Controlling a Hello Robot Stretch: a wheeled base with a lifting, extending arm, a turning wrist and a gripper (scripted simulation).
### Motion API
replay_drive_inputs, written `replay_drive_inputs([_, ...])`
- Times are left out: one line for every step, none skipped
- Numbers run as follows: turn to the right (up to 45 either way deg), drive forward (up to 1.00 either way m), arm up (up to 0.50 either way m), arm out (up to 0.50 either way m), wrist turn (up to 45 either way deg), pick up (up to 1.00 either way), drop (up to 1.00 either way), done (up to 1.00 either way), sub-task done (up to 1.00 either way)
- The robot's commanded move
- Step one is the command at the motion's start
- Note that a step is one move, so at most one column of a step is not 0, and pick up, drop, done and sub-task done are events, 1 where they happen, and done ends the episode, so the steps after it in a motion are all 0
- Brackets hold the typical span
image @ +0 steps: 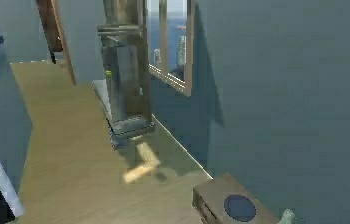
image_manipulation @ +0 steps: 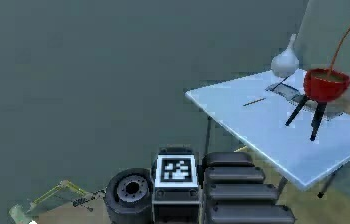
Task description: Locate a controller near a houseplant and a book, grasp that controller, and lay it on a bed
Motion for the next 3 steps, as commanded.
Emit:
replay_drive_inputs([-45.0, 0.00, 0.00, 0.00, 0.0, 0.00, 0.00, 0.00, 0.00])
replay_drive_inputs([-24.0, 0.00, 0.00, 0.00, 0.0, 0.00, 0.00, 0.00, 0.00])
replay_drive_inputs([0.0, 0.40, 0.00, 0.00, 0.0, 0.00, 0.00, 0.00, 0.00])
